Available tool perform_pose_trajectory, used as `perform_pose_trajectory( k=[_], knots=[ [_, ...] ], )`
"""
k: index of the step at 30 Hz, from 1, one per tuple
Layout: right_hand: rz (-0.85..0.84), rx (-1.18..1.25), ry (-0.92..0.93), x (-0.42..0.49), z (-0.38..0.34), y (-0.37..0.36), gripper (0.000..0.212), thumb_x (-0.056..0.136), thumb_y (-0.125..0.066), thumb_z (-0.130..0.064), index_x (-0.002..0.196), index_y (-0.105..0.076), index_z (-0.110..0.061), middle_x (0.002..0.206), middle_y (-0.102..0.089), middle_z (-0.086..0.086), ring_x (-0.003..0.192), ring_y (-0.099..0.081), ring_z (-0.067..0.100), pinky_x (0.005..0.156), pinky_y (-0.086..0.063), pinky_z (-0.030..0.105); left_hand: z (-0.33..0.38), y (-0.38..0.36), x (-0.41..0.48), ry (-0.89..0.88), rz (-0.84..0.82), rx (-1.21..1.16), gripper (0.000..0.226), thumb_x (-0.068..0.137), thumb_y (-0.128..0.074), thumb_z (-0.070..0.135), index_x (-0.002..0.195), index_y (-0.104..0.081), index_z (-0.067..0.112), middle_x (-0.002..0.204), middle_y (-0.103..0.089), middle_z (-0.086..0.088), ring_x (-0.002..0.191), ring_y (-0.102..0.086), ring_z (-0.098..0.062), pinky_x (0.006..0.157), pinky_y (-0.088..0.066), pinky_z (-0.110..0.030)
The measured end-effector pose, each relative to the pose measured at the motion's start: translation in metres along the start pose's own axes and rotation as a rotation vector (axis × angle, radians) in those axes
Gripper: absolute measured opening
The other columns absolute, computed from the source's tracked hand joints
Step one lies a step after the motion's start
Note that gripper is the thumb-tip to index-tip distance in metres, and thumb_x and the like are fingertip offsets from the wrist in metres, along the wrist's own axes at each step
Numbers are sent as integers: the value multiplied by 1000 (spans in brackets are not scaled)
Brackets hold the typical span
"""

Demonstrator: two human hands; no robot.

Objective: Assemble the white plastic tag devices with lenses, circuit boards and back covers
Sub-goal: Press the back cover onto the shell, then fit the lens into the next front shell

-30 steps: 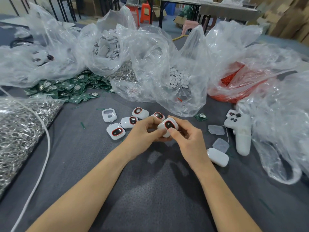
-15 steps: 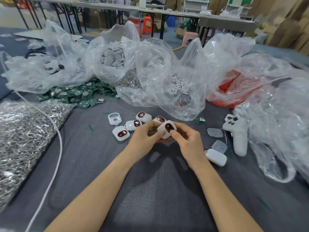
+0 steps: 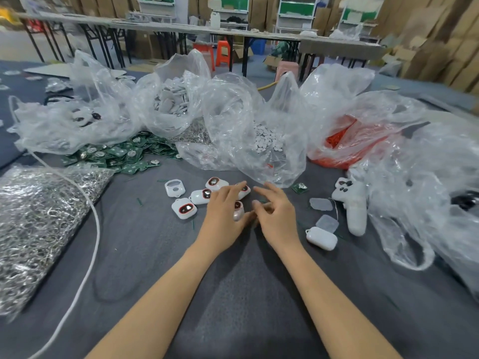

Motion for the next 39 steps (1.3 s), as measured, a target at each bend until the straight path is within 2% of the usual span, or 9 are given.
perform_pose_trajectory(
  k=[5, 10, 14, 17, 20, 27, 30, 34, 39],
  knots=[
    [387, -80, 80, 15, -11, 48, 28, 88, -52, 7, 108, -66, -5, 123, -49, 10, 80, -59, 16, 71, -41, 5, -4, -5, 0, -26, 18, 154, 54, 79, -60, -7, 130, -58, 9, 128, -56, -10, 124, -45, -34, 108, -32, -40],
    [446, -372, -88, 125, -11, 120, 32, 85, -44, 6, 106, -67, -2, 116, -62, 16, 105, -57, 24, 79, -35, 9, -3, -22, 19, 56, -18, 334, 58, 80, -52, -2, 134, -53, 17, 139, -48, -4, 136, -35, -28, 109, -22, -40],
    [127, -412, 124, 162, -37, 88, 28, 85, -47, 6, 94, -71, -6, 91, -68, 6, 88, -65, 24, 80, -47, 25, -3, -28, 34, 89, -17, 362, 44, 85, -51, 10, 128, -57, 15, 142, -46, -5, 131, -39, -28, 108, -22, -38],
    [-337, -724, 188, 154, -19, 12, 28, 92, -50, 0, 110, -69, -8, 109, -68, 10, 95, -63, 22, 84, -46, 27, -8, -29, 35, 118, -9, 348, 39, 84, -53, 11, 121, -61, 16, 142, -46, -3, 129, -40, -29, 107, -23, -37],
    [-418, -926, 75, 156, 7, -8, 30, 95, -48, -5, 118, -66, -13, 121, -62, 13, 103, -61, 29, 85, -47, 32, -10, -29, 35, 127, -26, 322, 38, 85, -52, 12, 121, -61, 18, 143, -44, 0, 129, -39, -28, 108, -23, -36],
    [-497, -904, -97, 159, 22, -13, 16, 85, -48, 2, 90, -57, -10, 95, -59, 6, 84, -55, 22, 73, -45, 29, -11, -28, 34, 149, -43, 271, 35, 86, -54, 13, 119, -63, 18, 142, -45, 0, 131, -38, -24, 107, -25, -37],
    [-394, -644, -93, 159, 15, 5, 15, 84, -58, 0, 87, -57, -15, 87, -64, 7, 76, -56, 19, 70, -46, 29, -13, -27, 34, 158, -44, 224, 30, 86, -57, 12, 113, -67, 18, 140, -47, 1, 133, -37, -25, 108, -25, -38],
    [-38, -213, -82, 176, -9, 94, 21, 84, -59, 7, 94, -60, -11, 70, -64, 5, 57, -63, 12, 63, -54, 25, -15, -25, 34, 194, -22, 139, 33, 84, -59, 5, 115, -67, 16, 136, -52, -3, 134, -37, -28, 110, -26, -43],
    [227, -200, -359, 174, 34, 238, 34, 84, -38, 23, 90, -63, 1, 73, -61, 14, 43, -58, 5, 49, -52, 19, -10, -26, 35, 213, -42, 147, 40, 83, -62, 6, 121, -64, 15, 134, -53, -7, 130, -40, -33, 106, -30, -50]
  ],
)
Point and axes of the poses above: each hand's wrist, its own x-axis towards the middle knuckle, its own y-axis out of the back of the hand, z = x × y, the point moved 7 cm from there along x, towards the middle knuckle
